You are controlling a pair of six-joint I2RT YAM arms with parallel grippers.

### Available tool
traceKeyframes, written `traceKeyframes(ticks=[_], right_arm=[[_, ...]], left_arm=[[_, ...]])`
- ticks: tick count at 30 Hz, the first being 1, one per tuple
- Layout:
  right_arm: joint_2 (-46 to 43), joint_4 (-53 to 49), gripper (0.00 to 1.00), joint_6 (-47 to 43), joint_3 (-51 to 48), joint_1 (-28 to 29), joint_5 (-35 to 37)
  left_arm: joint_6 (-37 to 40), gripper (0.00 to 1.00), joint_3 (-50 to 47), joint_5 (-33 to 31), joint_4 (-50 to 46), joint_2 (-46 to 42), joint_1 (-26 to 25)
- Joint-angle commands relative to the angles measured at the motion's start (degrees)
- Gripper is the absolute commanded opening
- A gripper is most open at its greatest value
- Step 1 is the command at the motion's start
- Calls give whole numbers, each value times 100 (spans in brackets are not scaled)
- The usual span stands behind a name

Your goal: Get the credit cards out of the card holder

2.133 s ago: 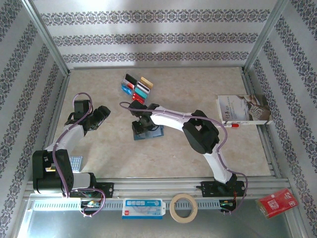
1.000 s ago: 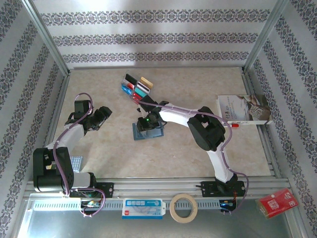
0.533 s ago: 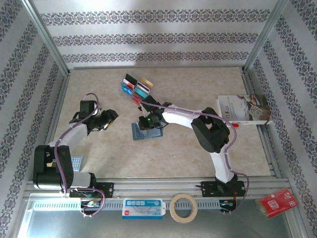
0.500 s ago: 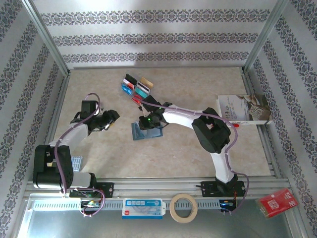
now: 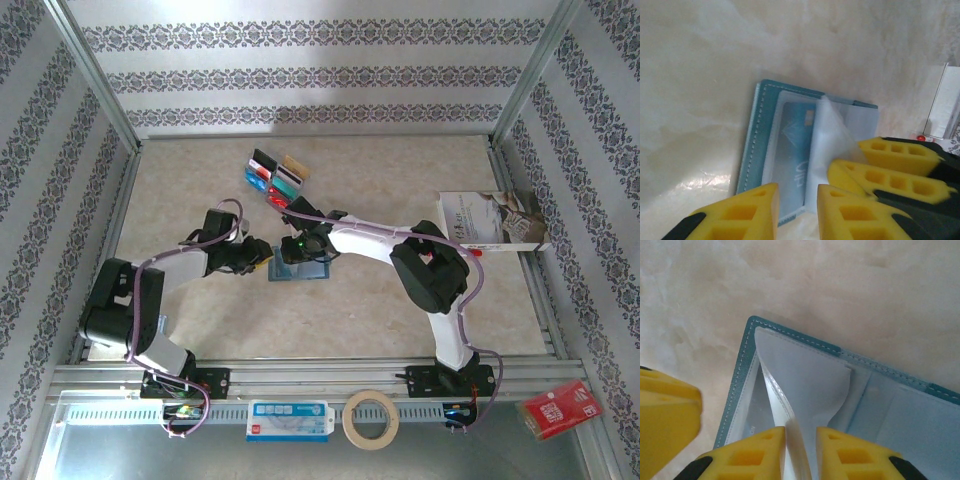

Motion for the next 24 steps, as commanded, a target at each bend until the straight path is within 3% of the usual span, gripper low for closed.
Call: traceKeyframes(ticks=[1, 10, 16, 24], right_arm=[[-341, -153, 27, 122, -186, 51, 388], [-940, -82, 31, 452, -724, 19, 1189], [-1183, -372, 36, 1158, -1119, -134, 1759], [-1620, -134, 38, 1145, -1152, -154, 1728]], left_arm=[[-221, 25, -24, 173, 534, 176, -148], [-188, 24, 99, 115, 451, 289, -241], [-181, 24, 196, 95, 401, 325, -286], [-75, 25, 508, 174, 258, 470, -414]])
